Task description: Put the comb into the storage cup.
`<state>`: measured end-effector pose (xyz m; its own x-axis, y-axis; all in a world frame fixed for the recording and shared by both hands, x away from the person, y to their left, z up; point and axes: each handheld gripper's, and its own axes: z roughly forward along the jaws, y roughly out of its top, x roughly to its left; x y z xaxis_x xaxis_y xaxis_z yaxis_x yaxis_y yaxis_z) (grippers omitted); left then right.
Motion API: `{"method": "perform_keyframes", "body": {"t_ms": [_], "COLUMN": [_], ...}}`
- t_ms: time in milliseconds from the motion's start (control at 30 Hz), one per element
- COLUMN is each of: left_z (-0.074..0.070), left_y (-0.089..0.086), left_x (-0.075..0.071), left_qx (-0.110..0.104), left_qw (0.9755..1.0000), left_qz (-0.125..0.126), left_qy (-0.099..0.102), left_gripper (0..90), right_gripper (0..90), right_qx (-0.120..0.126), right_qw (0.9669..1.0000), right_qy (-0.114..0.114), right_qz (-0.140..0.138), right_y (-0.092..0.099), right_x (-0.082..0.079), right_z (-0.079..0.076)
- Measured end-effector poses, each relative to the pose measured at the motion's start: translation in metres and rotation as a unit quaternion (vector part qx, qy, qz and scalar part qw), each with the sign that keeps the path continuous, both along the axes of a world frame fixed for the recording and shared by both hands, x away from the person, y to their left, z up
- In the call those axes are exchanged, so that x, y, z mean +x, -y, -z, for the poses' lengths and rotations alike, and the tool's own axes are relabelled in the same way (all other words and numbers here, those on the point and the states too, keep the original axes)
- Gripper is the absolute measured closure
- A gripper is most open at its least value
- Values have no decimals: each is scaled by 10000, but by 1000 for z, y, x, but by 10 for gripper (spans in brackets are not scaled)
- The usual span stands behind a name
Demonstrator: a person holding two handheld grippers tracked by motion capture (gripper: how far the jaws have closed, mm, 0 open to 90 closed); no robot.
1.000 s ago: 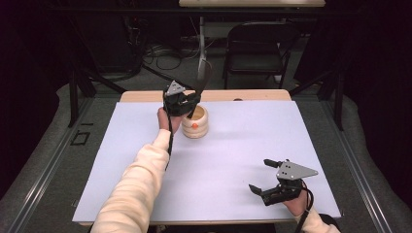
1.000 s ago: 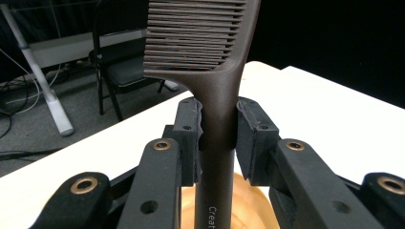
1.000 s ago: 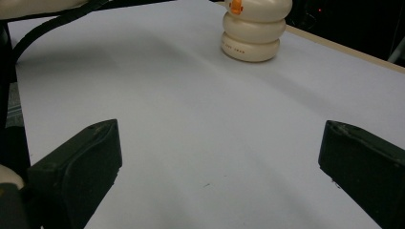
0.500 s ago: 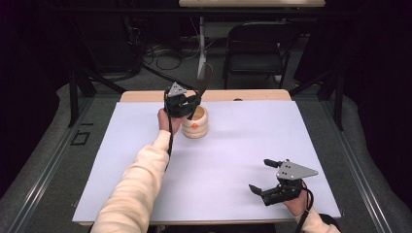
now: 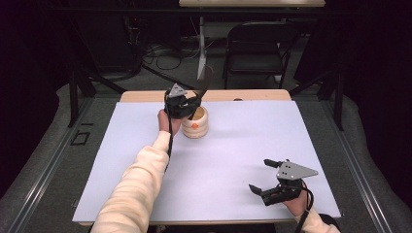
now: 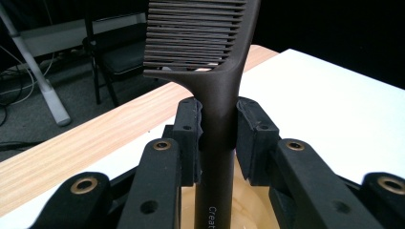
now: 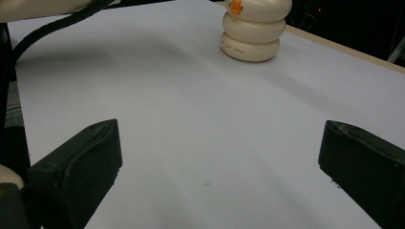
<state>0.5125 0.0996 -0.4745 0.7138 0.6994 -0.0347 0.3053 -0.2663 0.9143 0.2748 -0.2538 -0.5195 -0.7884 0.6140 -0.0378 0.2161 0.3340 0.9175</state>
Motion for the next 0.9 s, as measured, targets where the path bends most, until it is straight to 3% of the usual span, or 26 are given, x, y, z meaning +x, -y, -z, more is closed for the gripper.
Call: {"method": "perform_keyframes", "body": {"t_ms": [167,900], "left_z": [2,8], "left_y": [-1,1], "left_x": [-1,0], "left_qx": [79,33], "left_qw": [10000,10000], "left_qz": [30,61], "left_qy": [-33,-41], "left_gripper": [720,720], "right_gripper": [4,3], "right_qx": [-1,1], "right_qw": [10000,10000], "right_qy": [-3,-1], "right_qz": [5,5], "right_y": [0,0], "right_x": [0,0], "right_z": [0,0]}}
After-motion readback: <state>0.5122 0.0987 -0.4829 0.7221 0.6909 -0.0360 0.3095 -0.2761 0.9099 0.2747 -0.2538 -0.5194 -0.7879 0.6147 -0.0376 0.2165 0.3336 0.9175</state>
